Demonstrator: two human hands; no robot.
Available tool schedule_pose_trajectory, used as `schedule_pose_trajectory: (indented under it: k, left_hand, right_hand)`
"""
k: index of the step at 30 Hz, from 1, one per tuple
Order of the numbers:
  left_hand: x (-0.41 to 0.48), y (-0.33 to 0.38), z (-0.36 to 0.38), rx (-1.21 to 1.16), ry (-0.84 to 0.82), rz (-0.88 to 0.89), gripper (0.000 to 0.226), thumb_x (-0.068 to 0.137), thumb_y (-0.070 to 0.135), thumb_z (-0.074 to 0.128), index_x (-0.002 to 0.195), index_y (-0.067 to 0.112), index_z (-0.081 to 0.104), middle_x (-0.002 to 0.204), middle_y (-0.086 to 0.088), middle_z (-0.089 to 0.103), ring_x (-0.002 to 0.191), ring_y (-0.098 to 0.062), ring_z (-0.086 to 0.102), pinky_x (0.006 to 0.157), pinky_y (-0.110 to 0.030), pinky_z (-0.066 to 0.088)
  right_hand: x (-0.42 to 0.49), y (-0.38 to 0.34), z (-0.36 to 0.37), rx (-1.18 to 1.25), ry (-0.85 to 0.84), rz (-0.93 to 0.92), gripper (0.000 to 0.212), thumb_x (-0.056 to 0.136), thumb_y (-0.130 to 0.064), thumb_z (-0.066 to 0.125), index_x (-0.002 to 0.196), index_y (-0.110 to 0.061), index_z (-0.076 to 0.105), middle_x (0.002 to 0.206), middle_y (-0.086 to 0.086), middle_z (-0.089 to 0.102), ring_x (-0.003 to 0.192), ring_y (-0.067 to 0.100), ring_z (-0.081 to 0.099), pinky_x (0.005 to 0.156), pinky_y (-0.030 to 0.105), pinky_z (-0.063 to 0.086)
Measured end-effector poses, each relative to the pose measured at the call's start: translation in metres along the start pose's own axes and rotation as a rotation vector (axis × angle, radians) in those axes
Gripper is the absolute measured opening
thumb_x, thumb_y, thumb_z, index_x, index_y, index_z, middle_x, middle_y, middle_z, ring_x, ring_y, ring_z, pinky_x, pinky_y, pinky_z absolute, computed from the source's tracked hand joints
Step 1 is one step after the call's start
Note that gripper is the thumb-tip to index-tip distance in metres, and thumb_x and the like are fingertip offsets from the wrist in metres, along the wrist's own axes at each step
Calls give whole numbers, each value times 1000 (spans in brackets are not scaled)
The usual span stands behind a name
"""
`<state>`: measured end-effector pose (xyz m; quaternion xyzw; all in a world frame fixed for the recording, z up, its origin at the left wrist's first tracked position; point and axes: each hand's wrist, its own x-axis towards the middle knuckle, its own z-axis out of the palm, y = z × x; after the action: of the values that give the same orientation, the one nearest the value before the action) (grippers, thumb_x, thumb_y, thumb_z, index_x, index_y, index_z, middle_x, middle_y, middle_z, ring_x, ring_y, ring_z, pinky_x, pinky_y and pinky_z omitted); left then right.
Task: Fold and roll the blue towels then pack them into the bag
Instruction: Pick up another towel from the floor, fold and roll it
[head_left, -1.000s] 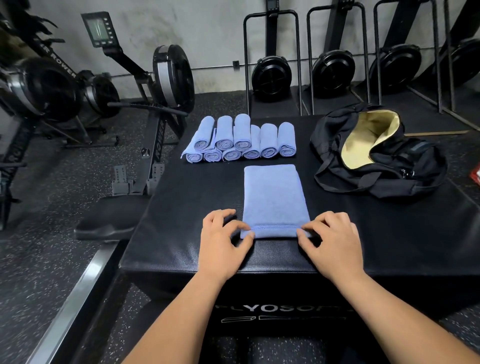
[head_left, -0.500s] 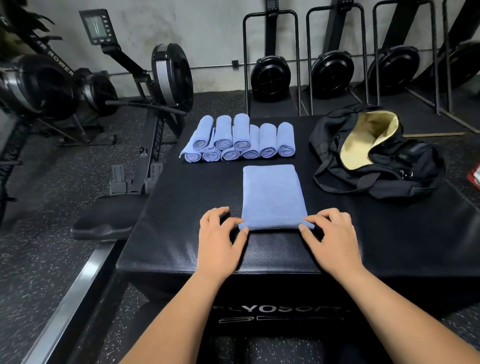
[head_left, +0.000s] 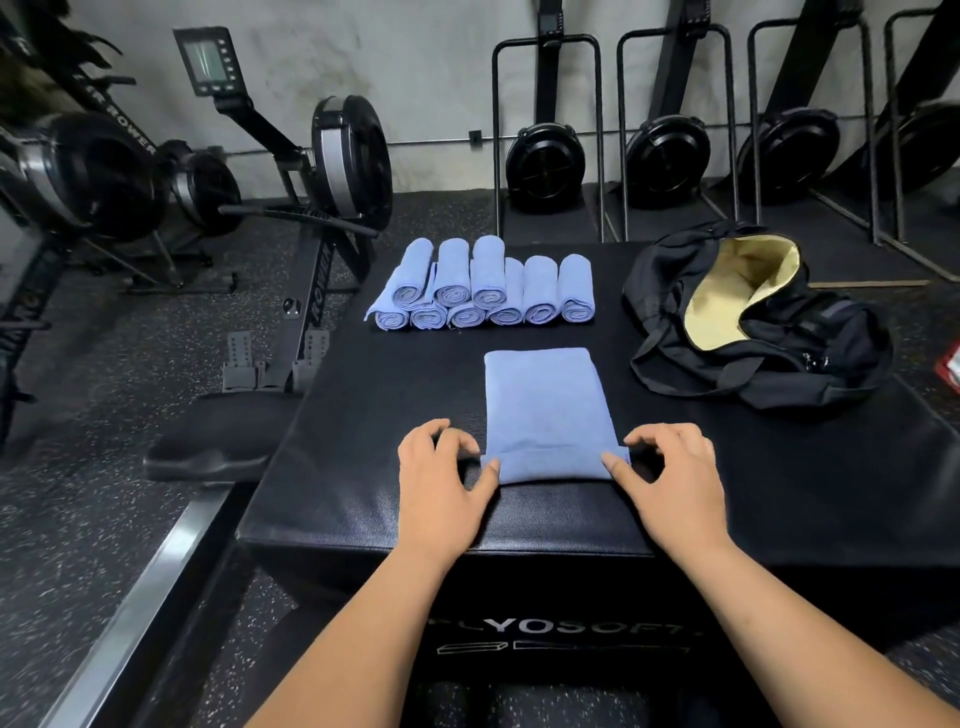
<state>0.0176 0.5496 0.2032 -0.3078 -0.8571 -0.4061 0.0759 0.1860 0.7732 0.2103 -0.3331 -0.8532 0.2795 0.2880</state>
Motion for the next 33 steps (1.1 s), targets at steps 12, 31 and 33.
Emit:
schedule_pose_trajectory:
  k: [12,31,33]
  left_hand:
    - [-5,3,-2,83,9,94,15,98,47,67,110,40,73,149,10,43,142,-17,34,116,-37,36]
    - [0,-2,-2,-2,-56,-39,5,95,43,70,92,39,72,130,16,54,132,-7,32,109,-26,30]
    - [1,-1,-4,-21,-56,-45,13,94,42,71,83,42,65,126,17,56,131,-7,34,108,-28,33]
  right_hand:
    - [-7,1,9,-176,58,-180,24,85,-29,78,108,-37,75,114,-14,53,109,21,48,89,44,47]
    - [1,7,7,-159,-71,-110,17,96,-40,66,111,-34,72,120,-19,51,113,15,43,94,39,37]
    - [2,7,7,-141,-79,-98,12,96,-39,67,104,-32,72,115,-19,52,111,15,44,93,39,37]
